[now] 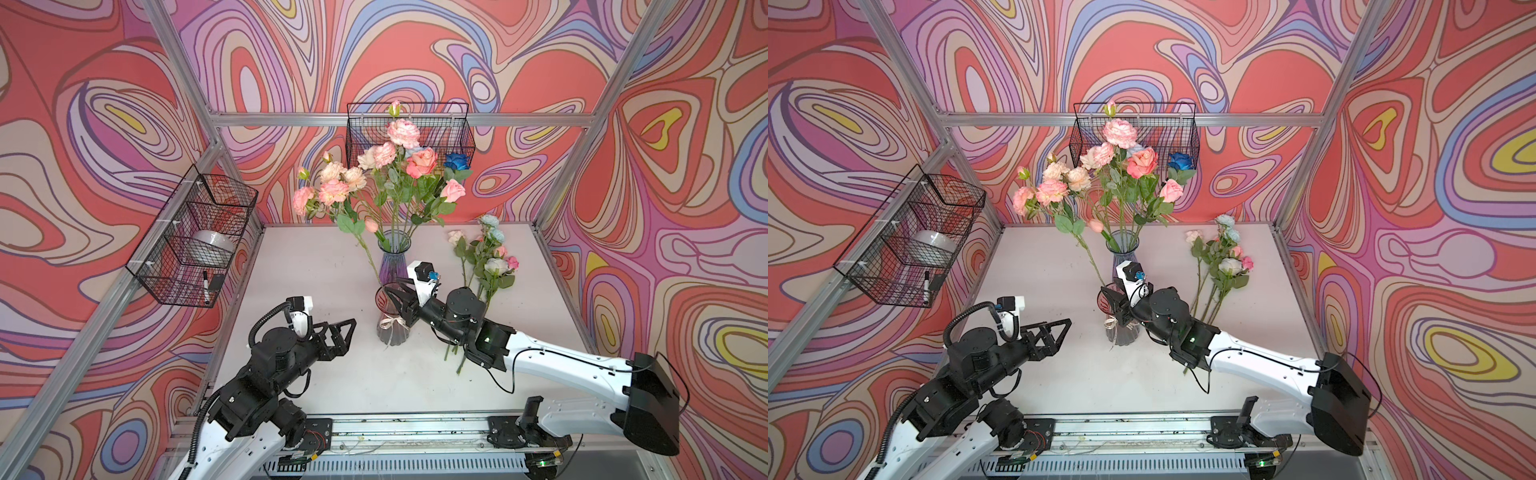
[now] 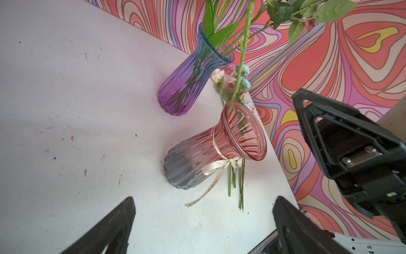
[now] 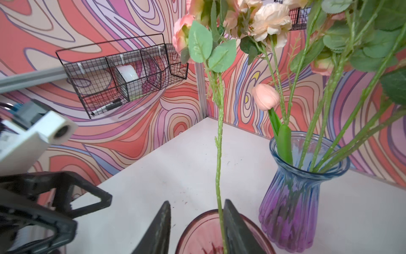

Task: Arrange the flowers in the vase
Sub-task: 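Open the right gripper and withdraw it from the vase, then lower the right gripper onto the loose stems and grasp a white rose stem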

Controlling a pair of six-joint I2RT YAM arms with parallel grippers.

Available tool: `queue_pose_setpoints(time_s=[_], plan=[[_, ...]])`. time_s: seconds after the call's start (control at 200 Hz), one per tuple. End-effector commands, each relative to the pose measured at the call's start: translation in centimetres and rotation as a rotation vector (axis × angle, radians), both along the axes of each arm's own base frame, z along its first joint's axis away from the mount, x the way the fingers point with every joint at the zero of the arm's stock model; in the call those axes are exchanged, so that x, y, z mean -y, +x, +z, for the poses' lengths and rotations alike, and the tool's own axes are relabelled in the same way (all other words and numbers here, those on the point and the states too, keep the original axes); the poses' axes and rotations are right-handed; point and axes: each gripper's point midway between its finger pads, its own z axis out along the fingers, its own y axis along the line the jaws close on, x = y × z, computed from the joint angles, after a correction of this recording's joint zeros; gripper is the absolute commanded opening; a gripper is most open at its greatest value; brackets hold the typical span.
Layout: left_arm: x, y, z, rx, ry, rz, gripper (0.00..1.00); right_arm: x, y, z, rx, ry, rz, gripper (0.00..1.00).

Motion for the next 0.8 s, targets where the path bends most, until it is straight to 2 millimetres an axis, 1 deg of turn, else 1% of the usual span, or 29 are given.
queue_pose_setpoints(time_s=[0.0, 0.065, 0.15, 0.205, 0.3, 0.35, 0.406, 0.501, 0.571, 0.636, 0.701, 0.796], plan=[[0.4, -0.1, 0.9, 0.036, -0.028, -0.022, 1.00, 1.3, -1.8, 0.7, -0.043, 0.026, 0.035, 0.48], [0.5, -0.2, 0.7, 0.038, -0.033, -0.026, 1.00, 2.6, -2.2, 0.2, -0.082, 0.036, 0.008, 0.51], [0.4, -0.2, 0.2, 0.033, -0.041, -0.023, 1.00, 4.6, -2.4, -1.3, -0.150, 0.050, -0.051, 0.55], [0.4, -0.3, -0.1, 0.034, -0.051, -0.019, 1.00, 6.4, -2.1, -2.7, -0.207, 0.052, -0.132, 0.57], [0.4, -0.3, -0.7, 0.031, -0.064, -0.016, 1.00, 10.1, -1.4, -6.0, -0.310, 0.034, -0.320, 0.61], [0.4, -0.3, -1.0, 0.028, -0.064, -0.016, 1.00, 11.5, -1.1, -7.3, -0.349, 0.033, -0.387, 0.63], [0.5, -0.3, -1.3, 0.020, -0.062, -0.018, 1.00, 12.7, -0.7, -8.6, -0.401, 0.034, -0.432, 0.63], [0.7, -0.3, -1.6, 0.008, -0.062, -0.027, 1.00, 14.7, 1.4, -11.3, -0.531, 0.050, -0.486, 0.63], [0.9, -0.3, -1.7, -0.001, -0.060, -0.034, 1.00, 16.1, 3.1, -13.5, -0.636, 0.072, -0.528, 0.59], [0.9, -0.3, -2.0, -0.010, -0.059, -0.036, 1.00, 17.3, 4.7, -15.0, -0.711, 0.085, -0.559, 0.56], [0.8, -0.4, -2.1, -0.014, -0.062, -0.035, 1.00, 18.4, 6.1, -16.5, -0.762, 0.066, -0.606, 0.54], [0.8, -0.6, -1.7, -0.004, -0.080, -0.037, 1.00, 19.8, 8.0, -18.6, -0.819, 0.005, -0.687, 0.48]])
